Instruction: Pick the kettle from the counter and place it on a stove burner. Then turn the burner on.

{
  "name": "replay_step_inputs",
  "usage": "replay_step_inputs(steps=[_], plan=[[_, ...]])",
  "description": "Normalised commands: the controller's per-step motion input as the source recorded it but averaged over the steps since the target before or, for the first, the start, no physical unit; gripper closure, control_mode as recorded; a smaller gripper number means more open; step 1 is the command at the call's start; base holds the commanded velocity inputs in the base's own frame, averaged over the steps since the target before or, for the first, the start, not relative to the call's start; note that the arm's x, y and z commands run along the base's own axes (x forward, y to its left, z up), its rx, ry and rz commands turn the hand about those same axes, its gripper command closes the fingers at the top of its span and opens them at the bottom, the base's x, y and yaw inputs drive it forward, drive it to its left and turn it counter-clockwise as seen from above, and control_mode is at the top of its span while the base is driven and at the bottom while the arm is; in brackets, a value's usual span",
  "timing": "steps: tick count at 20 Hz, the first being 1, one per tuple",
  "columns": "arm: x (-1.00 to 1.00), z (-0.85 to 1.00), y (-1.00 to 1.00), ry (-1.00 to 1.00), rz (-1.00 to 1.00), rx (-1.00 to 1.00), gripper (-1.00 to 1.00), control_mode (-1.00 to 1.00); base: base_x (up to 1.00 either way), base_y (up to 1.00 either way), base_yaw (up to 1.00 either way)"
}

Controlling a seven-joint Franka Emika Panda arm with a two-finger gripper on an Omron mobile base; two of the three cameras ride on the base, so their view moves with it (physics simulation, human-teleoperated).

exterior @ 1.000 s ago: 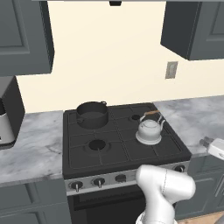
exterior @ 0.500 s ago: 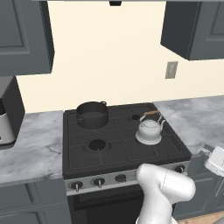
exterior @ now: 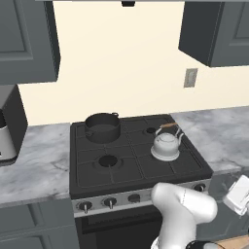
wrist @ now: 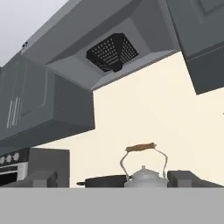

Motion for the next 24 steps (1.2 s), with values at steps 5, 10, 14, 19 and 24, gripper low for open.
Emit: replay_step_inputs(steps=[5, 10, 14, 19, 24], plan=[[0.05, -0.5, -0.25, -0.01, -0.17, -0.08, -1.0, -1.0, 0.0, 0.0, 0.0], [0.06, -0.42, -0.24, 0.0, -0.19, -0.05, -1.0, -1.0, 0.0, 0.0, 0.0], [0.16, -0.32, -0.1, 0.0, -0.1, -0.02, -1.0, -1.0, 0.0, 0.0, 0.0], [0.04, -0.35, 0.0, -0.03, -0.03, -0.01, -1.0, -1.0, 0.0, 0.0, 0.0], [0.02, -0.25, 0.0, 0.0, -0.01, 0.0, -1.0, -1.0, 0.0, 0.0, 0.0]])
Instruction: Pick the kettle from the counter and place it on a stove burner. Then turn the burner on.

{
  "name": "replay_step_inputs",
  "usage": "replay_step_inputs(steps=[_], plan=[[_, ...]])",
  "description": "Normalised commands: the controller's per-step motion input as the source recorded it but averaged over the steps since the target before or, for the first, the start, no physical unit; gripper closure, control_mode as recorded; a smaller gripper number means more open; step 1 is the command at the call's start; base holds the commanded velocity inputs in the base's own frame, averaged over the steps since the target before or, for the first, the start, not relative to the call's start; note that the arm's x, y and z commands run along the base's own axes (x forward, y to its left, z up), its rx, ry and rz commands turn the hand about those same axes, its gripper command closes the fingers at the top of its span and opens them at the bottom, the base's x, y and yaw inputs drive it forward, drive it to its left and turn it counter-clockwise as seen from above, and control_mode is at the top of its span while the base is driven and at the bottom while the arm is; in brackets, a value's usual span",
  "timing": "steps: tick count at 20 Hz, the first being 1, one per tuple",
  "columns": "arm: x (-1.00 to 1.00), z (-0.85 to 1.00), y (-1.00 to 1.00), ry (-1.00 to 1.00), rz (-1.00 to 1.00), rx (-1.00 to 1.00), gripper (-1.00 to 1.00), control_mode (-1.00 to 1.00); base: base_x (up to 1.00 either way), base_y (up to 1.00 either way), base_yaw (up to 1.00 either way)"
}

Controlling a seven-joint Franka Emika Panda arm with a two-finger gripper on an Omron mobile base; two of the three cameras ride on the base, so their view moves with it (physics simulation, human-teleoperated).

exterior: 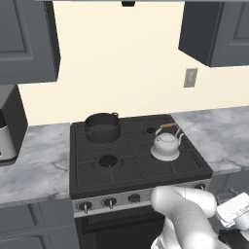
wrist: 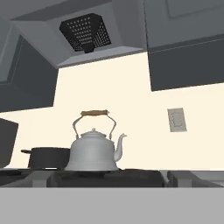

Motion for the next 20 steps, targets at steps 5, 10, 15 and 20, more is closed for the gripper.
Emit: replay_step_inputs(steps=[5, 10, 15, 20], plan=[[0.01, -0.2, -0.03, -0.01, 0.0, 0.0, -1.0, -1.0, 0.0, 0.0, 0.0], [0.2, -0.23, 0.0, 0.01, 0.0, 0.0, -1.0, -1.0, 0.0, 0.0, 0.0], [0.32, -0.17, 0.0, 0.04, 0.0, 0.0, -1.0, -1.0, 0.0, 0.0, 0.0], [0.29, -0.2, 0.0, 0.04, 0.0, 0.0, -1.0, -1.0, 0.0, 0.0, 0.0]])
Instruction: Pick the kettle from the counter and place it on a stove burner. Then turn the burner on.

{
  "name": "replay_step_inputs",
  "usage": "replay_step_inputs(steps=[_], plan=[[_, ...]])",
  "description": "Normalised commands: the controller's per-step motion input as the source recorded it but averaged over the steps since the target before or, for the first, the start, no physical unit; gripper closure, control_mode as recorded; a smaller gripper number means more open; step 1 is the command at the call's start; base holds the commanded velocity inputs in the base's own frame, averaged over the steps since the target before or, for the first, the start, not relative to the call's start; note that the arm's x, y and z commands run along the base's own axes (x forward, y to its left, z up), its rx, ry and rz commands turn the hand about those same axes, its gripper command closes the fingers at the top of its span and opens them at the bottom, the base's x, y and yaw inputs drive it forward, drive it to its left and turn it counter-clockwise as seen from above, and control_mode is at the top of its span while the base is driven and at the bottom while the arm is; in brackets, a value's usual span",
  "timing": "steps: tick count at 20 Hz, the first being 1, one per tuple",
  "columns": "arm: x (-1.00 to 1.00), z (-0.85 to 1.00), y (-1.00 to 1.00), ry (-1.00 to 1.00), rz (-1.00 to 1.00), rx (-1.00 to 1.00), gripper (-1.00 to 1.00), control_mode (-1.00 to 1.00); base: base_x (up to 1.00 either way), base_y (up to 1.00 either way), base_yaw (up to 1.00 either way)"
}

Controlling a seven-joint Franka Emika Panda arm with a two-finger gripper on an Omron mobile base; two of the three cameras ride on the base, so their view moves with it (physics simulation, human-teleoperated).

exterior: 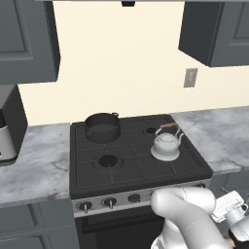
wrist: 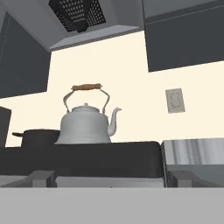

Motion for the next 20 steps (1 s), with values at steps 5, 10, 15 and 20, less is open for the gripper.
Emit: replay_step_inputs(steps=[5, 10, 15, 20], plan=[[0.25, -0.23, 0.0, 0.02, 0.0, 0.0, -1.0, -1.0, 0.0, 0.0, 0.0], [0.22, -0.24, 0.0, 0.01, 0.0, 0.0, -1.0, -1.0, 0.0, 0.0, 0.0], [0.16, -0.19, 0.0, 0.0, 0.0, 0.0, -1.0, -1.0, 0.0, 0.0, 0.0], [0.1, -0.11, 0.0, 0.0, 0.0, 0.0, -1.0, -1.0, 0.0, 0.0, 0.0]])
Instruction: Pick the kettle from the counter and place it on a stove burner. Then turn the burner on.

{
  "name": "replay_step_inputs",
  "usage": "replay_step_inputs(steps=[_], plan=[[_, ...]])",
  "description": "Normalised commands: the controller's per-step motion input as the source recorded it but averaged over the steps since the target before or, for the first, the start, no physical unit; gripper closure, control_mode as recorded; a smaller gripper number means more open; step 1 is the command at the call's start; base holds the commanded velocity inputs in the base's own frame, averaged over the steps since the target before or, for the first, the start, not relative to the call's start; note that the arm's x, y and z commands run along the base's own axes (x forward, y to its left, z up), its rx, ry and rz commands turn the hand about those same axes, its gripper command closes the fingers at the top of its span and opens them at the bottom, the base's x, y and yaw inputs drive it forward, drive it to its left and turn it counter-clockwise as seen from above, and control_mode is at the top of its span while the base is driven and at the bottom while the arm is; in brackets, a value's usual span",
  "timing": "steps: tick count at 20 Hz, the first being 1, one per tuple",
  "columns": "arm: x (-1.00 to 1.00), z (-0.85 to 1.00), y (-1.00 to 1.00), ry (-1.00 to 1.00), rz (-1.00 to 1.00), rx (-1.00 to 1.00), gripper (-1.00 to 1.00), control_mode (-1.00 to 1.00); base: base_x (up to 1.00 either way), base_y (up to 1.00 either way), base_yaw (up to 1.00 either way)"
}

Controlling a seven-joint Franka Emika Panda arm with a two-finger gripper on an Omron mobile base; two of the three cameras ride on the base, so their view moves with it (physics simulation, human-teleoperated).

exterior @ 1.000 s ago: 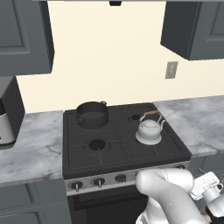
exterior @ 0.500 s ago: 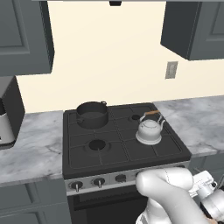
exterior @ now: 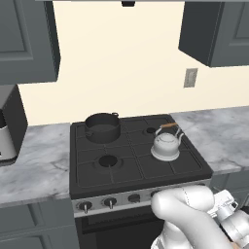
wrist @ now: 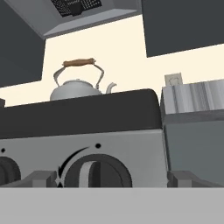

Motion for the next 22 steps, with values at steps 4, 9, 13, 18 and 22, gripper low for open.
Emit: replay_step_inputs(steps=[4, 9, 13, 18, 22], plan=[[0.12, -0.09, 0.0, 0.0, 0.0, 0.0, -1.0, -1.0, 0.0, 0.0, 0.0], [0.12, -0.04, 0.03, 0.01, -0.01, 0.0, -1.0, -1.0, 0.0, 0.0, 0.0], [0.04, 0.0, 0.13, 0.02, -0.05, 0.0, -1.0, -1.0, 0.0, 0.0, 0.0], [0.03, -0.01, 0.16, 0.02, -0.07, 0.0, -1.0, -1.0, 0.0, 0.0, 0.0], [0.06, 0.0, 0.11, 0.02, -0.08, 0.0, -1.0, -1.0, 0.0, 0.0, 0.0]])
